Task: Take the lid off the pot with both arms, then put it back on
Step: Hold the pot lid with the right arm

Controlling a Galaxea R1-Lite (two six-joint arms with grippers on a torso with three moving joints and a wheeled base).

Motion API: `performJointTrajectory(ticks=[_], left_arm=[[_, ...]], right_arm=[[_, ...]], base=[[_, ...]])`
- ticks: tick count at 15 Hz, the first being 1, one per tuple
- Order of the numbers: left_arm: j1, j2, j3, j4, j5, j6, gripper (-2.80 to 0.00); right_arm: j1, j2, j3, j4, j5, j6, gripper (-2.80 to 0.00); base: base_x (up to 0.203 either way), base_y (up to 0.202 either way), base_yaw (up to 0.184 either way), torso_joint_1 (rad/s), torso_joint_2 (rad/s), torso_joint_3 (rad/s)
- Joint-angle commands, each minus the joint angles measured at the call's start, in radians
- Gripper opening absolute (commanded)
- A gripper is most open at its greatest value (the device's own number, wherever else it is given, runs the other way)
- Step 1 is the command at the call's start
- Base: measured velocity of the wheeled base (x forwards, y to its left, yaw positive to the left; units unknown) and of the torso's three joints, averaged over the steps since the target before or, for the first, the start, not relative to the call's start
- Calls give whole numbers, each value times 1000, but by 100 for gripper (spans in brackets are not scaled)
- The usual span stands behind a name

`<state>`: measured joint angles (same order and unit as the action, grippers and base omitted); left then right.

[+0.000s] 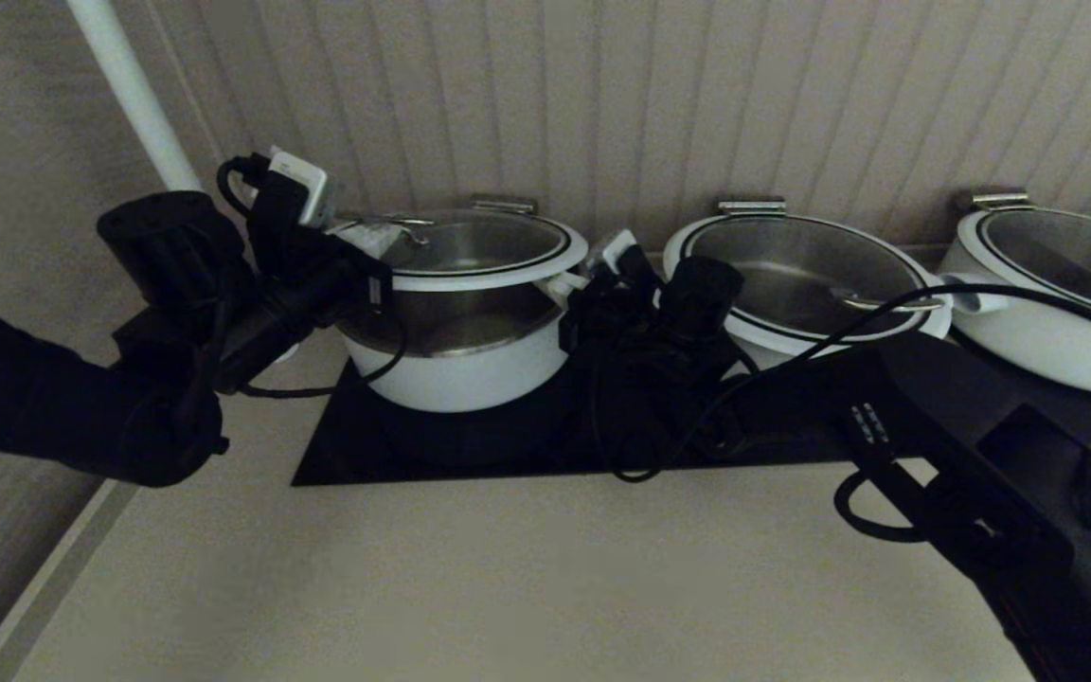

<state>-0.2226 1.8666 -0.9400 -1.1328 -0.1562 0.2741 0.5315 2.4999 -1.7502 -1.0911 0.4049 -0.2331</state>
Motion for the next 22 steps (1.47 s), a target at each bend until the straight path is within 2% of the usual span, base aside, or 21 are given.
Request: performJointTrajectory(ticks=[1, 14, 22], left_arm=[[5, -12, 7, -7, 0, 3, -280], [22, -81, 155, -7, -3, 2, -280], [62, -112, 166, -7, -5, -20, -280]], right_arm=[[-1, -1, -2, -7, 3, -3, -280], [-1, -3, -2, -9, 3, -3, -280], [-2, -3, -2, -9, 3, -3, -280]], base=[[0, 0, 0, 0, 0, 0], [0, 0, 0, 0, 0, 0], [0, 0, 0, 0, 0, 0]])
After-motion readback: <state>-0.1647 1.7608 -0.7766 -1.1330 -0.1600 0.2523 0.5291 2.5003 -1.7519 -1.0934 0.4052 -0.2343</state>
